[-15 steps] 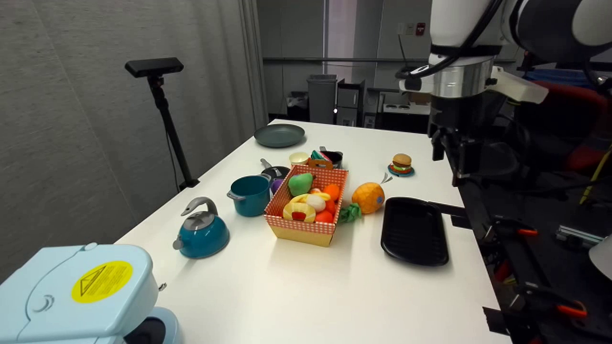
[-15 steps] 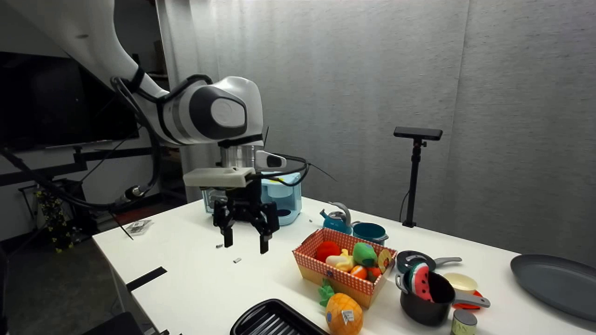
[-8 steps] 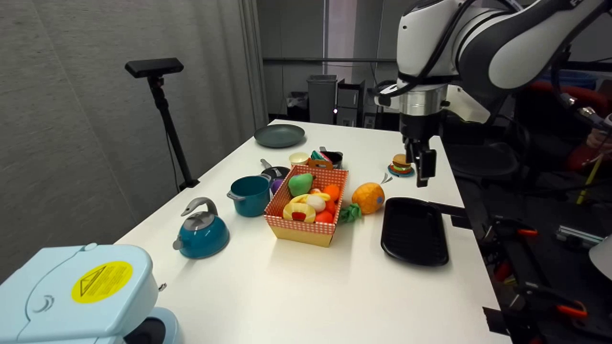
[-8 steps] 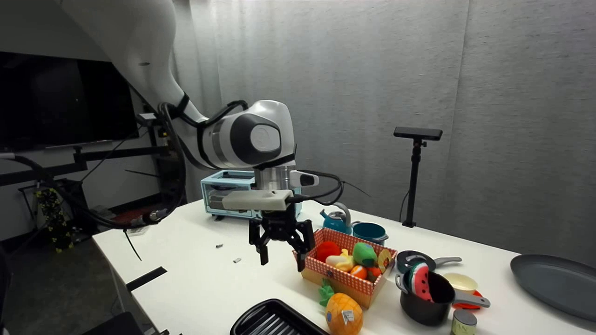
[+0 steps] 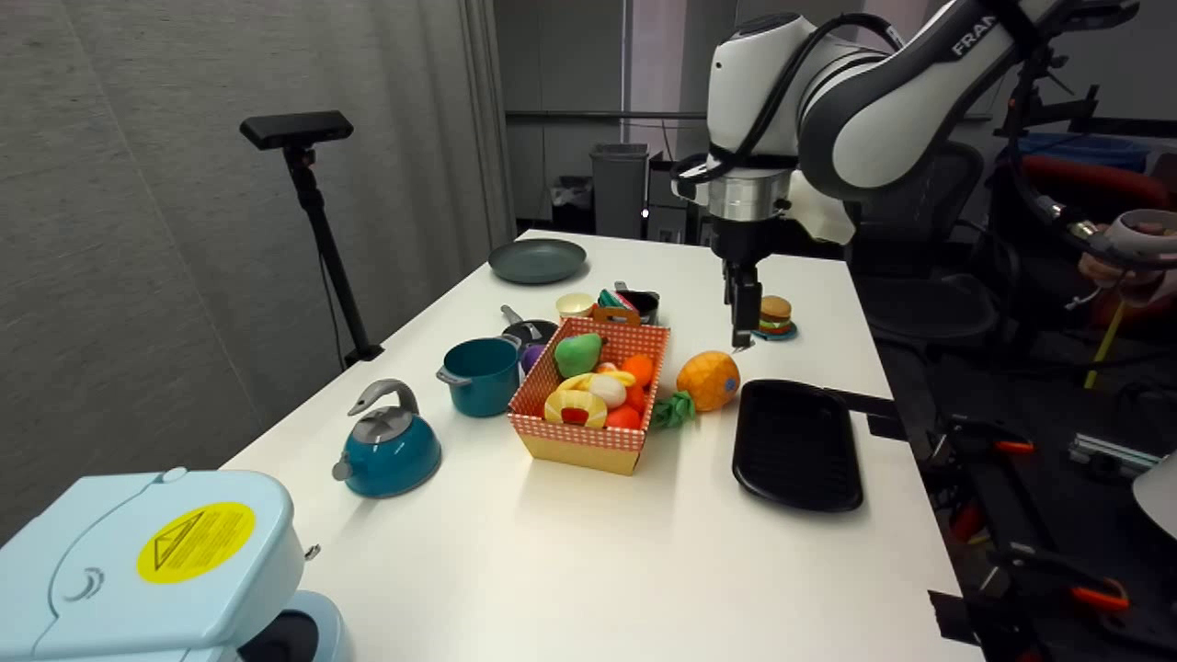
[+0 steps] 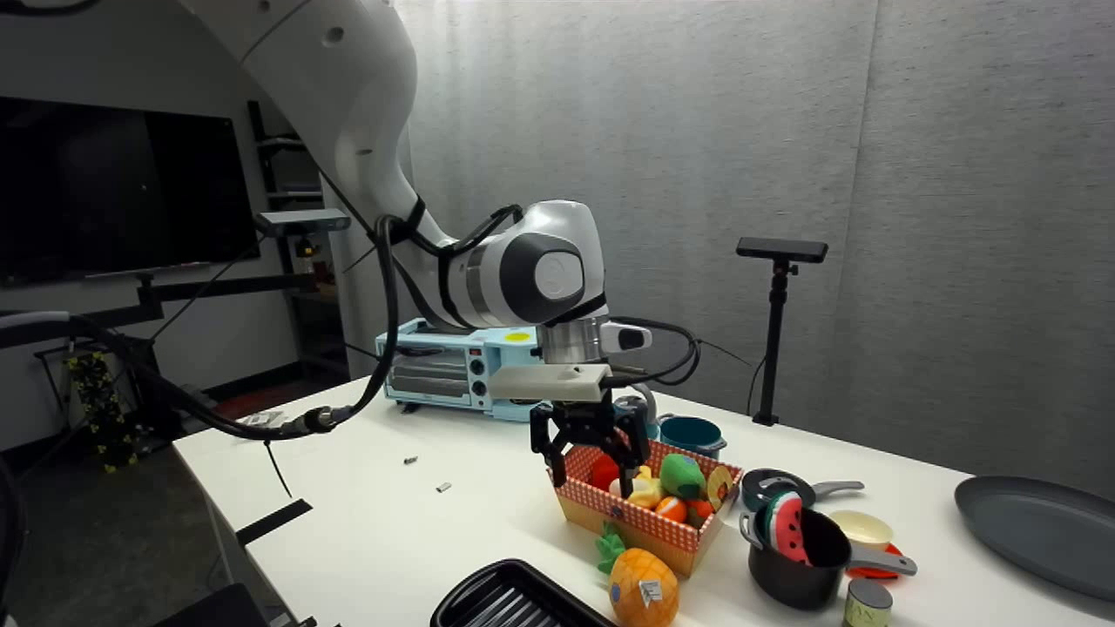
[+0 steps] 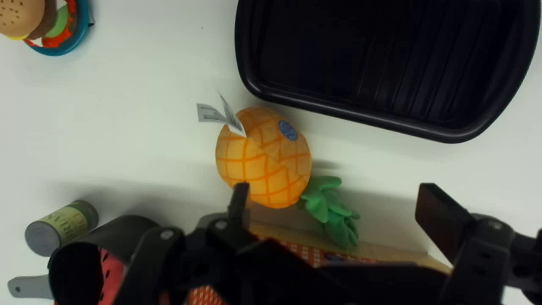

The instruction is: Take the green object from the box and place it on the black plate

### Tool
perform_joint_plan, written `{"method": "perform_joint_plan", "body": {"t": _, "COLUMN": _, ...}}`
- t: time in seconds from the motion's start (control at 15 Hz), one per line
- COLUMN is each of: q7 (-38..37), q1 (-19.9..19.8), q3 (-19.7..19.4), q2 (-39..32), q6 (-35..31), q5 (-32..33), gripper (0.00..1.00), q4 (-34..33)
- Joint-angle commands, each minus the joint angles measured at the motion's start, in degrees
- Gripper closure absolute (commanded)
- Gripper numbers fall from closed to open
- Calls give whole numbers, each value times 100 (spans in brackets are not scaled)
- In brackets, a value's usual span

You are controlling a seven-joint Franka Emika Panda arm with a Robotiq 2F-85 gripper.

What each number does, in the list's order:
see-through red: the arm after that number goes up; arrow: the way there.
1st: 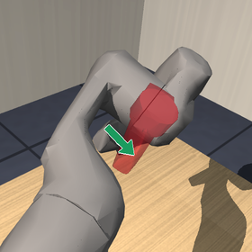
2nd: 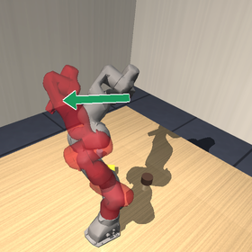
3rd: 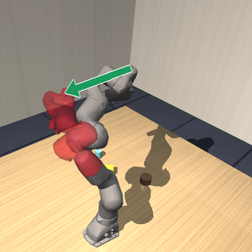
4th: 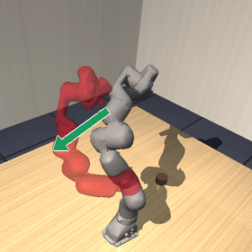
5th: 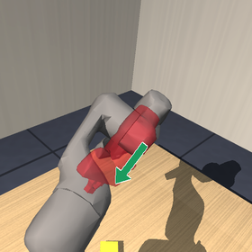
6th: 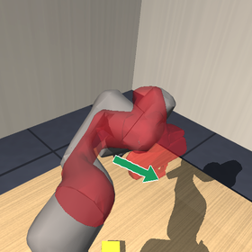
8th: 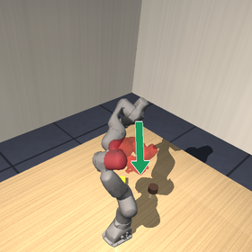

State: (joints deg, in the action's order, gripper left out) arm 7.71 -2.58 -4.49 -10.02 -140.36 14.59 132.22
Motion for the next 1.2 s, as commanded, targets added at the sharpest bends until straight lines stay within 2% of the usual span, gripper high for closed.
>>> {"method": "perform_joint_plan", "body": {"t": 0.0, "q7": -198, "q1": -30, "q3": -73, "q2": -620, "q6": -290, "q5": 131, "gripper": 0, "q4": -667}}
{"method": "perform_joint_plan", "body": {"t": 0.47, "q7": -481, "q1": 78, "q3": -165, "q2": -1369, "q6": -571, "q5": 128, "gripper": 0, "q4": -1478}}
{"method": "perform_joint_plan", "body": {"t": 1.13, "q7": -652, "q1": 183, "q3": -149, "q2": -2311, "q6": -571, "q5": 24, "gripper": 0, "q4": -2684}}
